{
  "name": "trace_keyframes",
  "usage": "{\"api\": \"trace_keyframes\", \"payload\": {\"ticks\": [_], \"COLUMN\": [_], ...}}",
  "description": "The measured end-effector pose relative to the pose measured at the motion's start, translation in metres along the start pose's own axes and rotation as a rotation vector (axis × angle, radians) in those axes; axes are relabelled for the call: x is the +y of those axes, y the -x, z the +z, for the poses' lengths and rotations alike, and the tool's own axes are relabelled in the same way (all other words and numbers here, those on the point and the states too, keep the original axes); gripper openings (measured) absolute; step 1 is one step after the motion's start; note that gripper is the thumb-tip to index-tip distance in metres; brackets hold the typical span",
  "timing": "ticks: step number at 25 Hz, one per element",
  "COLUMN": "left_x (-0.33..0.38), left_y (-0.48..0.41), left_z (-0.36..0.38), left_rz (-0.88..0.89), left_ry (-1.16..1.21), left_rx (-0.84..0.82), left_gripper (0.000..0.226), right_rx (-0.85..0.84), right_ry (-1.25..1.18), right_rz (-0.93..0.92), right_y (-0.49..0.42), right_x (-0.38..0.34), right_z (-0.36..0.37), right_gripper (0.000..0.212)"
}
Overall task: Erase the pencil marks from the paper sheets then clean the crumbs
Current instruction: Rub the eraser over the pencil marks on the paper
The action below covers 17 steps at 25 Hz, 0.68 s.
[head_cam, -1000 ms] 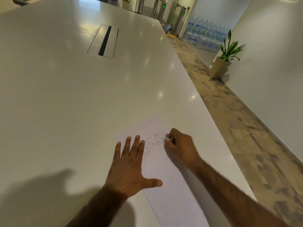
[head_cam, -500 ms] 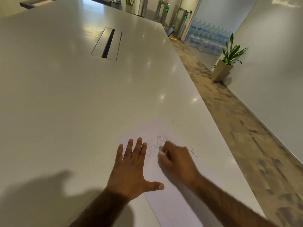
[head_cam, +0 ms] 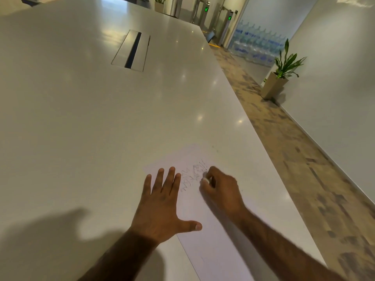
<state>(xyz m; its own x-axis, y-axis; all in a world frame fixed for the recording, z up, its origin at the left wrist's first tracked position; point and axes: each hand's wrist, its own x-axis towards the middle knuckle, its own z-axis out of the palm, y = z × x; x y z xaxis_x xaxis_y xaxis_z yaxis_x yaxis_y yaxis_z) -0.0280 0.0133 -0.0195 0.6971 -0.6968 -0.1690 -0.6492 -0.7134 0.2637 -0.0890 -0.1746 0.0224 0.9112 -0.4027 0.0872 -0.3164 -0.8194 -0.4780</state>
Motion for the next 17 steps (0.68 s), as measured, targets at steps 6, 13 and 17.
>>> {"api": "trace_keyframes", "payload": {"ticks": [6,13,17], "left_x": [0.002,0.001,0.002], "left_y": [0.004,0.002,0.003], "left_z": [-0.001,-0.001,-0.001], "left_rz": [-0.006,-0.007,-0.017], "left_ry": [-0.012,-0.015,0.007], "left_rx": [0.010,0.012,0.002], "left_gripper": [0.144,0.143,0.139], "right_rx": [0.051,0.039,0.066], "right_ry": [0.149,0.210,0.095], "right_rz": [-0.032,-0.040,-0.097], "right_y": [-0.020,-0.041,-0.018], "right_x": [-0.002,0.009,0.001], "right_z": [-0.012,-0.017,0.000], "right_gripper": [0.020,0.021,0.022]}}
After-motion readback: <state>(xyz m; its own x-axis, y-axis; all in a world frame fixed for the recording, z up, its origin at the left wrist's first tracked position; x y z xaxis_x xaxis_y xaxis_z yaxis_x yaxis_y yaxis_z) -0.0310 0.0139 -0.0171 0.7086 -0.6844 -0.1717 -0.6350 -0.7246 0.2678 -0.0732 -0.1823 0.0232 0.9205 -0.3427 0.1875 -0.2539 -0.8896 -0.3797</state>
